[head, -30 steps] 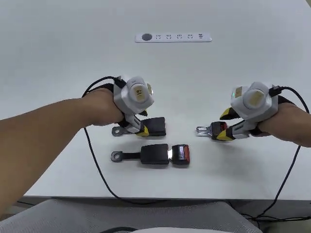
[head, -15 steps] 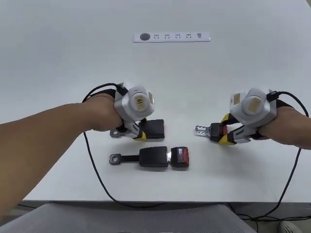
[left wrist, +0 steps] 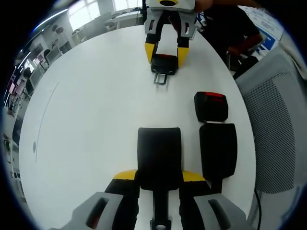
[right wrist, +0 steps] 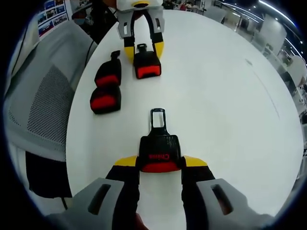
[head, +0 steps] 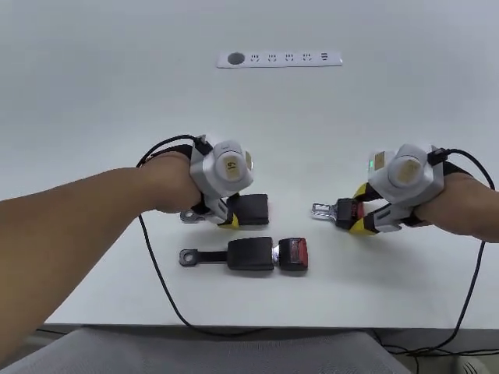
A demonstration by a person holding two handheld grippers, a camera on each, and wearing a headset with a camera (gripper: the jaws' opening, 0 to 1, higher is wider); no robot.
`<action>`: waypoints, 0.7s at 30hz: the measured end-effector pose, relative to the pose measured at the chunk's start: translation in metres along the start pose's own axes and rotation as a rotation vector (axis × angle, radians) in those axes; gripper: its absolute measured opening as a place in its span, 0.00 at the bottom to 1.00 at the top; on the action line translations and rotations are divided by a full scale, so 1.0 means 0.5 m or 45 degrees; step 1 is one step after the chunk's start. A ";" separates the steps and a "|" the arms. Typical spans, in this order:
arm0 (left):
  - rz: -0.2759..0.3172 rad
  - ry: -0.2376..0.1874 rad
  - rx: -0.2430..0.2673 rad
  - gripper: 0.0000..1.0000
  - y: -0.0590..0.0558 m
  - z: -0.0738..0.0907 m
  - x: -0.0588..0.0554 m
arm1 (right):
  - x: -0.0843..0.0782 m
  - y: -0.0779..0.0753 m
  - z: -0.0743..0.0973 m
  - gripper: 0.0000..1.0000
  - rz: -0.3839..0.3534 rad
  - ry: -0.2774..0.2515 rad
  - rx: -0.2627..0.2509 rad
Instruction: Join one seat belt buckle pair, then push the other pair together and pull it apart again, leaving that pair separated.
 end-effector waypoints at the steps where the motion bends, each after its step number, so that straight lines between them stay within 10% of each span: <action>1: 0.000 0.000 0.000 0.32 -0.001 0.000 0.000 | 0.009 0.001 -0.003 0.32 0.006 -0.005 0.002; 21: 0.007 0.005 0.002 0.32 0.000 -0.001 0.000 | 0.135 -0.011 -0.066 0.32 0.078 -0.095 0.018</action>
Point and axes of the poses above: the centre of the closed fingertips' face, and the gripper's own axes: z roughly backward along the fingers, y roughly to its left, x roughly out of its top, the point moved 4 cm from there along z, roughly backward along the fingers, and after that the axes turned 14 degrees about z, right-handed, at the moved point
